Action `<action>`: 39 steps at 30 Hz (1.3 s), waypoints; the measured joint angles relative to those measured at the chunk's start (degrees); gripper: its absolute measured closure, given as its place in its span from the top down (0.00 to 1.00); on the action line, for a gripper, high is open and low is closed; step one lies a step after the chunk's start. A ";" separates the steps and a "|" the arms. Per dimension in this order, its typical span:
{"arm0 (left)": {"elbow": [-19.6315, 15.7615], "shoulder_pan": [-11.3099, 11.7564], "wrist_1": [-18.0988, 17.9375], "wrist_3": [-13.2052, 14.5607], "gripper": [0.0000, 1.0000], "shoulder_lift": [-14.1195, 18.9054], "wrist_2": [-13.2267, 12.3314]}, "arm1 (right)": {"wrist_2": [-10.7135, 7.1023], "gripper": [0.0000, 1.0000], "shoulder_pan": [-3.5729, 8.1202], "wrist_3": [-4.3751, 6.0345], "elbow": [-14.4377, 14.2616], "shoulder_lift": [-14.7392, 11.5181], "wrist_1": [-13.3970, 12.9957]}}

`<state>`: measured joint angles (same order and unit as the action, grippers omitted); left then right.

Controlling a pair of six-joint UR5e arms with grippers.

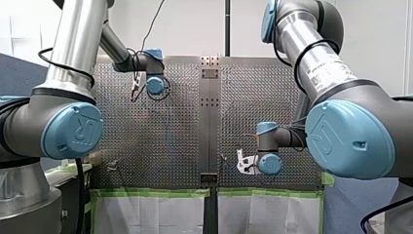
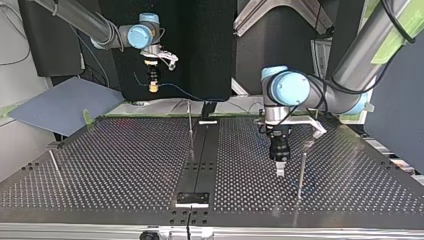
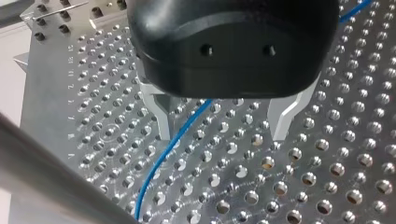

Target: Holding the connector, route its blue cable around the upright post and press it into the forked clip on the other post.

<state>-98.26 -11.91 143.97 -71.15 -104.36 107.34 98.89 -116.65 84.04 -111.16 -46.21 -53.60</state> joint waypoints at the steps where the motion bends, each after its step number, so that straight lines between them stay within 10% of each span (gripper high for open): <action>1: 0.00 0.02 -0.48 0.02 1.00 -0.13 0.13 | 0.00 0.00 0.00 0.00 0.00 0.00 0.01; 39: -1.06 -3.78 -1.26 3.30 1.00 -10.84 5.08 | 0.00 0.00 -0.04 -0.02 -0.05 0.00 0.77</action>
<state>-99.32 -15.68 142.72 -67.85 -115.20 112.42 98.89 -116.69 84.02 -111.21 -46.21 -52.83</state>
